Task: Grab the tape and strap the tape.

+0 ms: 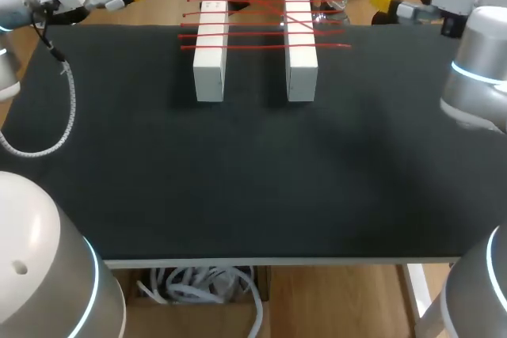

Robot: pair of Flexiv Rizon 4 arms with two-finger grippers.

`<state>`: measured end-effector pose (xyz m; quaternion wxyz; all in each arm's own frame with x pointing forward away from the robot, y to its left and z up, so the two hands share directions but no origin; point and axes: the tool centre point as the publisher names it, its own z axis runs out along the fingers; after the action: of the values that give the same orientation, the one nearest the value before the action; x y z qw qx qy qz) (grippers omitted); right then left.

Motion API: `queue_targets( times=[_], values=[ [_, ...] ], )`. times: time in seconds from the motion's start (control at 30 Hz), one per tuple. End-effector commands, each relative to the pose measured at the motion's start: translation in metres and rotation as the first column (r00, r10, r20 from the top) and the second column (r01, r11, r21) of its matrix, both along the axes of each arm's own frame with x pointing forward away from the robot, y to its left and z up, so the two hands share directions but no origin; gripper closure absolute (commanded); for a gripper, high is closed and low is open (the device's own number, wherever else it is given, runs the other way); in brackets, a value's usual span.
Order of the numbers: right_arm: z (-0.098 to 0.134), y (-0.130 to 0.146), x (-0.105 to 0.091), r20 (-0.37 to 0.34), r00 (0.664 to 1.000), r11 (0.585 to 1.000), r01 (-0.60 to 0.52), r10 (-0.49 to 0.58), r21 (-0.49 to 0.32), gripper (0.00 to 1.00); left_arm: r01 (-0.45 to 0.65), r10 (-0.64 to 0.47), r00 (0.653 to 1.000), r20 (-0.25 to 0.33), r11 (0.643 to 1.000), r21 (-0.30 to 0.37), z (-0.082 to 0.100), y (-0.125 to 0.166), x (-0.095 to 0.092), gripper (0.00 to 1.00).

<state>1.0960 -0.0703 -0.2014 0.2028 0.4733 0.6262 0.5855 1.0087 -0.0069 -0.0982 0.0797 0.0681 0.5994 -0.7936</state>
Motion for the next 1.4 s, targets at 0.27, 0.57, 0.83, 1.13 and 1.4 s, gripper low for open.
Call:
queue_targets(
  times=[0.27,0.57,0.83,1.13,1.4],
  values=[
    [0.008,0.032,-0.043,-0.192,0.972,0.732,0.229,-0.136,0.642,0.0,-0.001,0.001,1.0,0.001,1.0,-0.001,-0.001,0.0,0.0,1.0],
    [0.008,0.043,-0.068,-0.258,0.956,0.563,0.291,-0.14,0.774,0.0,-0.001,0.001,1.0,0.001,1.0,-0.001,-0.001,0.0,0.0,1.0],
    [0.006,0.053,-0.087,-0.285,0.947,0.506,0.321,-0.15,0.8,0.0,-0.001,0.001,1.0,0.001,1.0,-0.001,-0.001,0.0,0.0,1.0],
    [0.009,0.056,-0.091,-0.272,0.954,0.556,0.297,-0.131,0.776,0.0,-0.001,0.001,1.0,0.001,1.0,-0.001,-0.001,0.0,0.0,1.0],
    [0.009,0.056,-0.091,-0.272,0.954,0.556,0.297,-0.131,0.776,0.0,-0.001,0.001,1.0,0.001,1.0,-0.001,-0.001,0.0,0.0,1.0]
  ],
)
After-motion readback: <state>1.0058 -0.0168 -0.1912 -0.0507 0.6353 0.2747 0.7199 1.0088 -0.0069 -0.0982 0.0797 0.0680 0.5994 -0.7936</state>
